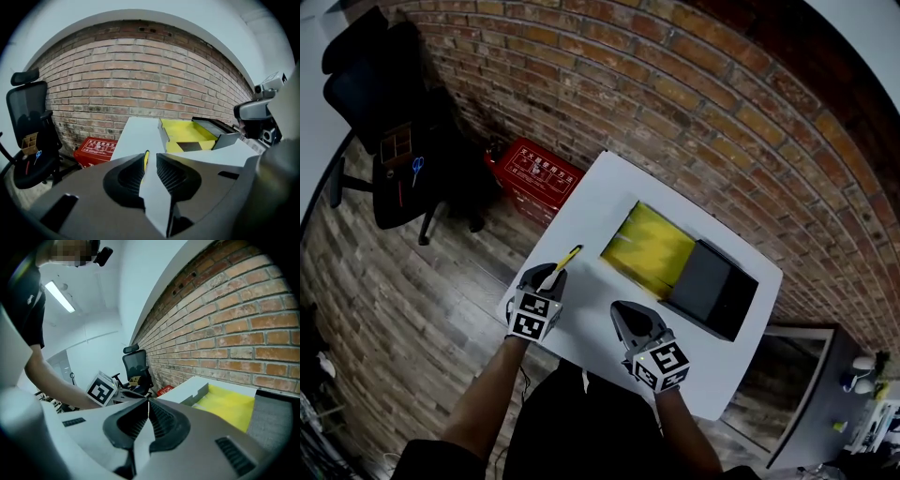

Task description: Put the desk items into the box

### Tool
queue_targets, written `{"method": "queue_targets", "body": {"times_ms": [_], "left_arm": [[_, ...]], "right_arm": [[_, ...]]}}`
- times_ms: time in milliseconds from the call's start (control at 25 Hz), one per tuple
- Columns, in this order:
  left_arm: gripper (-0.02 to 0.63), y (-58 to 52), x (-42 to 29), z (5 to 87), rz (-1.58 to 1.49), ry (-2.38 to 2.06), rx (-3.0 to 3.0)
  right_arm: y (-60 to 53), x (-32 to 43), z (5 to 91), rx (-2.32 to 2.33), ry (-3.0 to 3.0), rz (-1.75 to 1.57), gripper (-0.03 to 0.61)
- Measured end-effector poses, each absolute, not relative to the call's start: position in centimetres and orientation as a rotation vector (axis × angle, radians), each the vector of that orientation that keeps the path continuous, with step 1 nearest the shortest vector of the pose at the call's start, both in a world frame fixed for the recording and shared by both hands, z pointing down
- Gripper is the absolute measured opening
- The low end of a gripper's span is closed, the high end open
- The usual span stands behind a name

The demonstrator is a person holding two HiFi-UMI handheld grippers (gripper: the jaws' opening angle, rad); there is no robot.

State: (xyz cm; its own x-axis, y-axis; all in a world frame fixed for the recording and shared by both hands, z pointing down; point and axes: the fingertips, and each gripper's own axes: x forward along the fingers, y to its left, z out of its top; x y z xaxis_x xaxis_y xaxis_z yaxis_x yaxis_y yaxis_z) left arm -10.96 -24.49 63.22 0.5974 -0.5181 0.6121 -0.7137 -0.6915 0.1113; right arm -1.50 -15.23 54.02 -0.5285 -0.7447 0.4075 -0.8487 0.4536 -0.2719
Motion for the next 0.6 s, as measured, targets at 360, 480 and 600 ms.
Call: {"method": "queue_targets", "body": {"times_ms": [360, 480, 600], "left_arm": [[0.120, -25.7, -9.9, 67.6, 0.973, -0.982, 2.454], [0.123, -26.2, -9.9, 68.6, 1.019, -0.974, 2.443], [0.123, -26.5, -9.8, 69.3, 1.048, -0.964, 2.432]], "right_arm": [[-15.9, 0.0, 56.2, 1.338, -2.457, 0.701, 0.023], [-16.0, 0.2, 56.8, 1.338, -2.451, 0.719, 0.023], [-15.8, 0.5, 57.1, 1.330, -2.450, 0.738, 0.023]]}}
